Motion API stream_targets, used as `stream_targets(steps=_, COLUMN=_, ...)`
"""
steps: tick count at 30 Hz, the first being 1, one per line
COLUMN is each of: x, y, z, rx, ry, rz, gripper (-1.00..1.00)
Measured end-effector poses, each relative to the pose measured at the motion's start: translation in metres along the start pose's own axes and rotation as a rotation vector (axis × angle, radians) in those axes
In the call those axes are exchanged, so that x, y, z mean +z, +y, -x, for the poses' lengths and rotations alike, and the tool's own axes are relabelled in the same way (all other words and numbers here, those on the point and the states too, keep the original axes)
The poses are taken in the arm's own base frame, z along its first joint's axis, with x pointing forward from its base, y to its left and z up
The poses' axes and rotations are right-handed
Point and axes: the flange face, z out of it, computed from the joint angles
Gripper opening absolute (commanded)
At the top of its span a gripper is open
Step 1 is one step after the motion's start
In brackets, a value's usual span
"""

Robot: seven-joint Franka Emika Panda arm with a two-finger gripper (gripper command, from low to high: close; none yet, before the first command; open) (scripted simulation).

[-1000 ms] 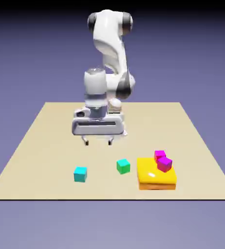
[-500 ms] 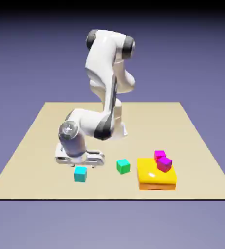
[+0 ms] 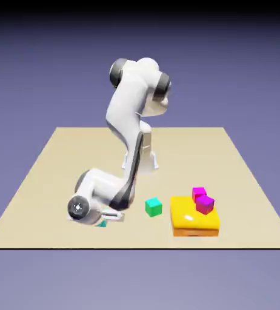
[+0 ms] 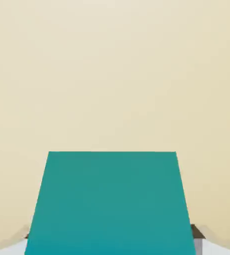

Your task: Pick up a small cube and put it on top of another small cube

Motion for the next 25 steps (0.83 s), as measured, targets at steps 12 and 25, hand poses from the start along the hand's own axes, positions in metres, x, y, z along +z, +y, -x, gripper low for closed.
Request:
stream_targets(steps=12, x=0.021, y=-0.020, z=0.128, rx=0.236, ry=-0.213, rz=-0.229, gripper=-1.00)
stream_targets(steps=25, x=0.076, y=-0.037, z=0.178, rx=0.348, ry=-0.261, rz=-0.261, gripper=1.00)
